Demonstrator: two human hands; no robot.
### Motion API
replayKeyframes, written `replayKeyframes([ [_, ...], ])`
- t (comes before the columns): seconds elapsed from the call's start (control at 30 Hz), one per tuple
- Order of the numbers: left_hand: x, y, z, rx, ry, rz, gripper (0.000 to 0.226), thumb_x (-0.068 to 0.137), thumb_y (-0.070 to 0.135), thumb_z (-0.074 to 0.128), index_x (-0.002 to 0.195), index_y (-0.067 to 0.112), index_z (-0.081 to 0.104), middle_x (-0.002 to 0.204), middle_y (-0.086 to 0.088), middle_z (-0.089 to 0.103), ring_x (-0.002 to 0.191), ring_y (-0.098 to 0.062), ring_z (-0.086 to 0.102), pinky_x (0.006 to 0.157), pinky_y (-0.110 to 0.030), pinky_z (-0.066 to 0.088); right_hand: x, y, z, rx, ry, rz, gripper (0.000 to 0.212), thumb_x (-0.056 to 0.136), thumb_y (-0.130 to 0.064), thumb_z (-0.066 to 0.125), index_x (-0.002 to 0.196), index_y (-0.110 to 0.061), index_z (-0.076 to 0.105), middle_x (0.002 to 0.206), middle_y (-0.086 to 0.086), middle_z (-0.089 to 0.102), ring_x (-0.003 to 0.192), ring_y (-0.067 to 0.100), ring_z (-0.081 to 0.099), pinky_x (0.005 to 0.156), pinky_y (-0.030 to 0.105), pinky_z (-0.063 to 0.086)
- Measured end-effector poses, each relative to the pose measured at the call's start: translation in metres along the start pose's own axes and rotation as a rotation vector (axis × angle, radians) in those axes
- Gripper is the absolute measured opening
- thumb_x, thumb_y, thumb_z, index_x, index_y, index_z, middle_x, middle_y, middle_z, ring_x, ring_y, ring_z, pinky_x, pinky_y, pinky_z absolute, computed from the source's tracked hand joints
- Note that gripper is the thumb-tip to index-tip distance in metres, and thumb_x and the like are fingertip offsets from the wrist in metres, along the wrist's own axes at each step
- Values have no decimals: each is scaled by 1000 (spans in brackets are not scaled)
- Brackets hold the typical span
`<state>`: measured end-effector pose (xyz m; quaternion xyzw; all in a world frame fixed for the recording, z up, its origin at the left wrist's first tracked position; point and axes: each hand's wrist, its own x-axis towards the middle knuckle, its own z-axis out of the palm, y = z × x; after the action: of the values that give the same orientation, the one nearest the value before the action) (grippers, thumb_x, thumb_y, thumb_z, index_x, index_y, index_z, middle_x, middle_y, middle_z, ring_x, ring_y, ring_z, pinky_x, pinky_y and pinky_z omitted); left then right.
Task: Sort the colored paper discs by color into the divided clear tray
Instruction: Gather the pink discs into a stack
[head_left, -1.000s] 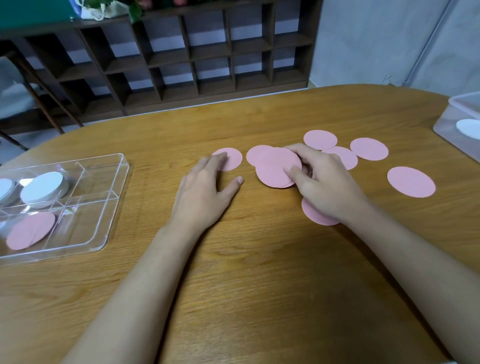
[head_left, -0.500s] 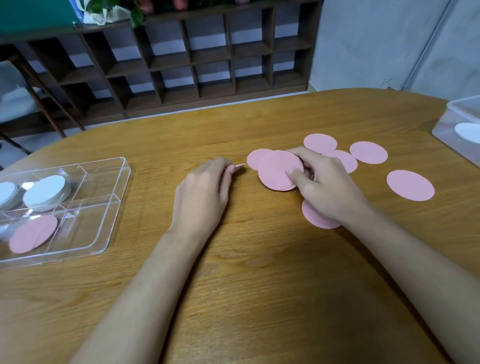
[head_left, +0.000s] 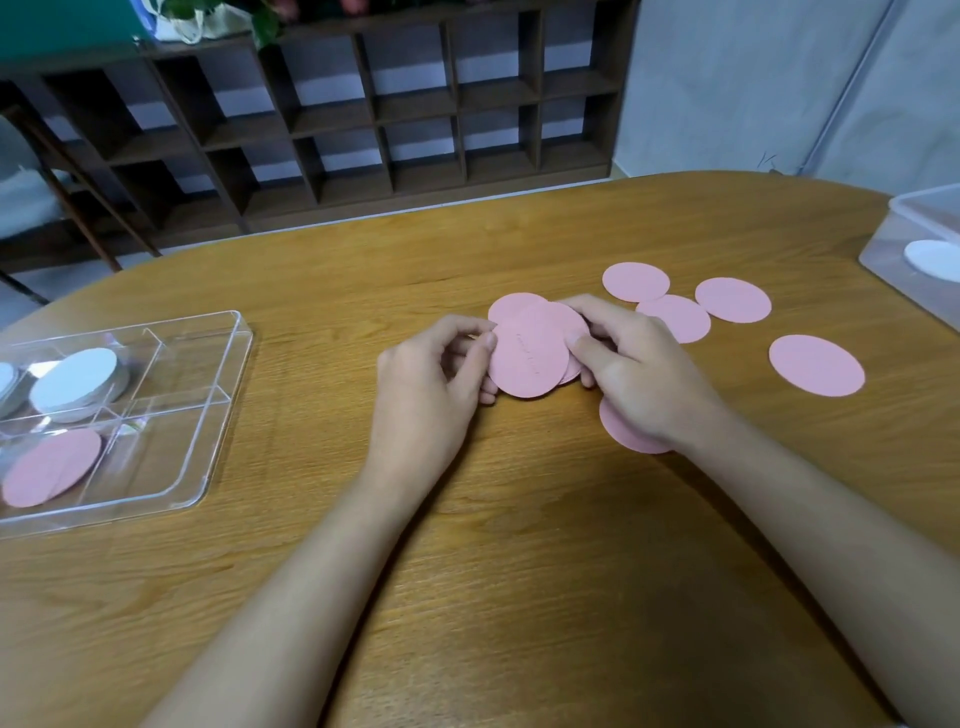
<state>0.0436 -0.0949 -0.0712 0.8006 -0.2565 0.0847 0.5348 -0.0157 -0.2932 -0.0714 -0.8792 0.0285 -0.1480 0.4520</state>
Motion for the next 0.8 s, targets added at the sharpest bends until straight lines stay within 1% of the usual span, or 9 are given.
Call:
replayKeyframes([
  [0.07,-1,2,1,-27,-5,-29,13,98,11,70,108,16,77,68,1,74,59,-12,72,68,-23,60,1,0,0,40,0,18,32,107,-14,45,121,-29,70,64,-10,61,64,6,56,69,29,43],
  [0.17,-2,2,2,-18,-21,-56,22,93,13,75,113,20,77,70,3,74,62,-11,74,72,-23,59,-1,-4,0,36,-18,14,39,106,-12,41,122,-33,70,69,0,64,64,5,56,72,32,44],
  [0.3,-1,-2,3,-51,-21,-91,20,91,15,78,110,21,78,70,3,74,63,-14,74,75,-36,64,-5,-11,1,-40,-55,7,39,108,-20,42,135,-37,64,84,9,65,75,10,57,78,34,47],
  [0.33,-1,-3,4,-50,-12,-90,20,90,15,79,109,20,78,70,3,74,63,-14,74,75,-36,64,-6,-12,2,-74,-58,-7,37,108,-26,44,140,-36,61,88,6,66,81,11,58,80,32,48],
  [0.4,-1,-3,4,-15,0,-72,19,89,17,81,108,20,78,70,3,74,63,-13,74,75,-30,62,-7,-11,5,-145,-52,-50,40,108,-32,48,147,-29,55,91,-7,64,89,6,58,77,17,43],
  [0.47,-1,-4,4,8,2,-50,19,89,20,82,108,20,79,71,3,74,65,-13,73,75,-26,59,-7,-11,4,-187,-23,-86,42,108,-27,52,149,-20,55,88,-12,62,85,6,55,75,12,39],
  [0.57,-2,-4,4,30,11,-4,20,89,23,82,108,20,80,78,5,74,68,-12,72,76,-27,58,-8,-12,0,-185,-13,-141,37,106,-22,54,142,-18,62,91,3,70,87,13,59,80,25,44],
  [0.7,-4,4,8,123,34,96,24,89,28,82,112,21,79,87,6,71,73,-10,66,74,-14,50,-6,-5,-11,-113,21,-97,27,103,-19,56,126,-24,69,100,5,75,94,24,67,85,38,49],
  [0.8,-6,12,15,172,-50,204,27,87,30,85,111,21,77,88,6,67,70,-14,62,72,-13,46,-1,2,-31,-49,96,-8,25,102,-18,56,120,-28,69,108,-6,74,95,11,69,86,39,55],
])
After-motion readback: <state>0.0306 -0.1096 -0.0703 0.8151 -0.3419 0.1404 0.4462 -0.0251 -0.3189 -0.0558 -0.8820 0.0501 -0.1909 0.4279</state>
